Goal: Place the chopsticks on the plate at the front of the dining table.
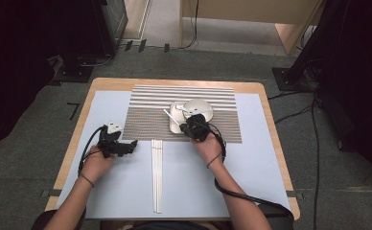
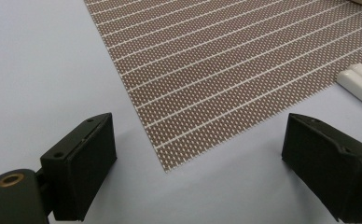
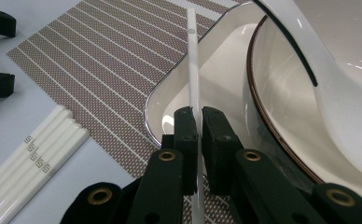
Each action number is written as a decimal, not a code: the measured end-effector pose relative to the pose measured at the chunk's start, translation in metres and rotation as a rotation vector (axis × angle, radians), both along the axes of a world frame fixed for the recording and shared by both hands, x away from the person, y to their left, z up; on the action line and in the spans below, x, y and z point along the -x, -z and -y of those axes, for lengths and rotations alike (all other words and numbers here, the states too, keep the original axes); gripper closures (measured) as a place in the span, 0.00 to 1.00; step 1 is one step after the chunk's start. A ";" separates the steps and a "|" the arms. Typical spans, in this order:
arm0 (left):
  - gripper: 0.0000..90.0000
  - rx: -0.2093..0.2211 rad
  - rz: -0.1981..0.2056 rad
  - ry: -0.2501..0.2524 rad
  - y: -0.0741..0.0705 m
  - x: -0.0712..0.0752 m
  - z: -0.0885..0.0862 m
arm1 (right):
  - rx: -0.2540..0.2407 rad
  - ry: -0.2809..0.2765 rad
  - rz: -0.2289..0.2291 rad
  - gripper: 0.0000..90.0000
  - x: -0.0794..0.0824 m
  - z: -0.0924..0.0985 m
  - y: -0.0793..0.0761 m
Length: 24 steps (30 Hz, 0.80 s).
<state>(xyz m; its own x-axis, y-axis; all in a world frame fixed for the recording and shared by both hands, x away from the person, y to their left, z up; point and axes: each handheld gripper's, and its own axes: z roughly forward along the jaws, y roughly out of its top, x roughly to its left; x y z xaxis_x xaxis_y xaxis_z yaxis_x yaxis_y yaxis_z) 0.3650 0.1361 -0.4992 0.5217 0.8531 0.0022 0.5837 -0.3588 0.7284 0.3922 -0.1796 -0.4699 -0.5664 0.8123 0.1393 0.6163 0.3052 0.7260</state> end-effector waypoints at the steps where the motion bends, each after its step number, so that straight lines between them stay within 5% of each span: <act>1: 0.10 0.000 0.000 0.000 0.000 0.000 0.000 | -0.001 -0.001 -0.001 0.95 0.000 0.000 0.000; 24: 0.10 0.000 0.000 0.000 0.000 0.000 0.000 | 0.011 -0.003 0.035 0.94 -0.003 -0.009 0.007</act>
<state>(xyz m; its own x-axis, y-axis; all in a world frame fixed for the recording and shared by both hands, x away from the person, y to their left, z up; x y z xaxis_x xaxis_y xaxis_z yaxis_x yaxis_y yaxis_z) 0.3650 0.1362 -0.4992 0.5213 0.8534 0.0020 0.5841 -0.3585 0.7282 0.3948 -0.1703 -0.4770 -0.5728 0.8122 0.1104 0.5898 0.3149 0.7436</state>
